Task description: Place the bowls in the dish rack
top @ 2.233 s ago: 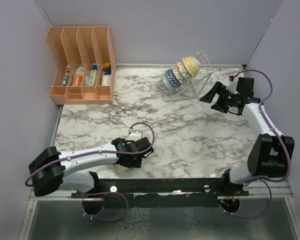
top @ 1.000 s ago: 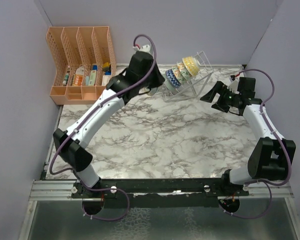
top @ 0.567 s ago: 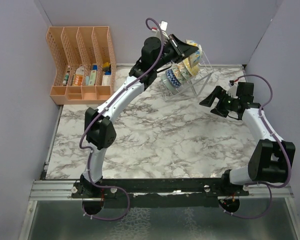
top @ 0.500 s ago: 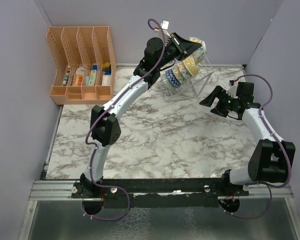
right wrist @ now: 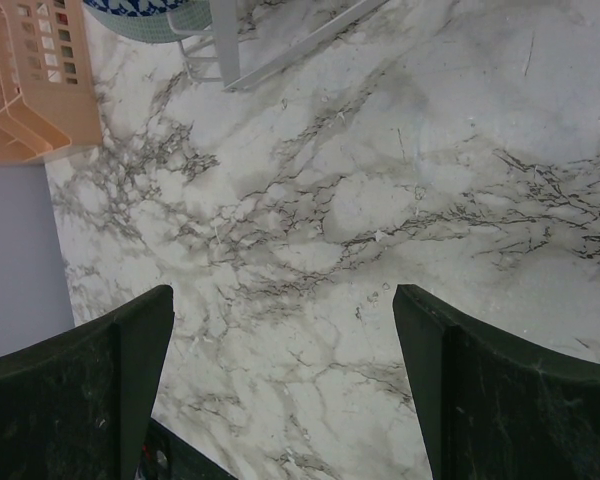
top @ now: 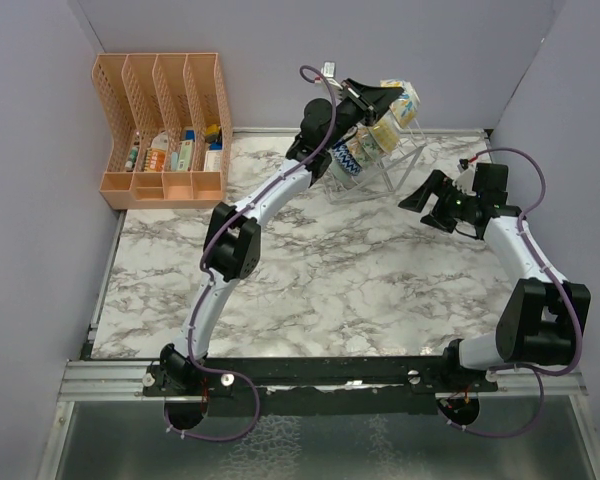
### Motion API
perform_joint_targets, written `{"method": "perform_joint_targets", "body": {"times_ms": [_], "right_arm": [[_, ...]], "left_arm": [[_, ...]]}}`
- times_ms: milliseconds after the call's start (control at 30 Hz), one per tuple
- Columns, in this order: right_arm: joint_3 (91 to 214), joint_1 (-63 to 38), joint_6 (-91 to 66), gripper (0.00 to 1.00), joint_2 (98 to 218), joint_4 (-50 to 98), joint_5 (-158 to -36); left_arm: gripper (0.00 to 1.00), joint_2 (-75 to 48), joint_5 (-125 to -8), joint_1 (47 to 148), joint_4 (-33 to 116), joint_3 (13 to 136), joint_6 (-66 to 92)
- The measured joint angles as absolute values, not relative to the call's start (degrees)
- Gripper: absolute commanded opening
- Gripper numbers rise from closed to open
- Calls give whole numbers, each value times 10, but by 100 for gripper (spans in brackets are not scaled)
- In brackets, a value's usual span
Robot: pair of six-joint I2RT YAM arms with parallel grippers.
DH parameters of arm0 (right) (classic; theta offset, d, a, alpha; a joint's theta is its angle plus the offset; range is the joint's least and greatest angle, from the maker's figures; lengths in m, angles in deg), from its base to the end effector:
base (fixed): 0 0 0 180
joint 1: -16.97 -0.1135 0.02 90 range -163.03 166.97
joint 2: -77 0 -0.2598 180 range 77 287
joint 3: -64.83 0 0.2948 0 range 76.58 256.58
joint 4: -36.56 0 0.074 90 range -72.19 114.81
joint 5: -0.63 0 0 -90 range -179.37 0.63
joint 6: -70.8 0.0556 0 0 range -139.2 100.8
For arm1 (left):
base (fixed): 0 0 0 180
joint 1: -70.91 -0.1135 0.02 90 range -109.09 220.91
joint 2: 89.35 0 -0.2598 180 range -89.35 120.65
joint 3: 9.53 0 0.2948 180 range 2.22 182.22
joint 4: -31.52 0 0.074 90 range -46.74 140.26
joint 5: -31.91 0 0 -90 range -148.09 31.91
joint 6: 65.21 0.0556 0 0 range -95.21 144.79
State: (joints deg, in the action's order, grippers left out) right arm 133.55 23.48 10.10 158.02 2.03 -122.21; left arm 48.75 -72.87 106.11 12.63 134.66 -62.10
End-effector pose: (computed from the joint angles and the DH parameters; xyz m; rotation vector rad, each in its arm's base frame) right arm 0.3512 -0.0097 0.2193 0.4666 2.3449 0.8717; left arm 0.5003 -0.3703 0.3722 -0.3499 1.3687 -1.9875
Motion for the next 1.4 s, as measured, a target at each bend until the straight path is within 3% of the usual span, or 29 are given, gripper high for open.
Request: {"method": "perform_joint_targets", "body": {"times_ms": [1000, 1267, 1400], "right_arm": [[1336, 235, 85, 91, 1620, 21, -1222], [1342, 240, 83, 91, 1640, 21, -1222], [1346, 240, 80, 91, 1644, 21, -1222]], "left_arm": [[0, 637, -673, 1048, 48, 1422, -689], [10, 656, -680, 1044, 64, 1457, -692], [23, 656, -682, 1042, 91, 1471, -680]]}}
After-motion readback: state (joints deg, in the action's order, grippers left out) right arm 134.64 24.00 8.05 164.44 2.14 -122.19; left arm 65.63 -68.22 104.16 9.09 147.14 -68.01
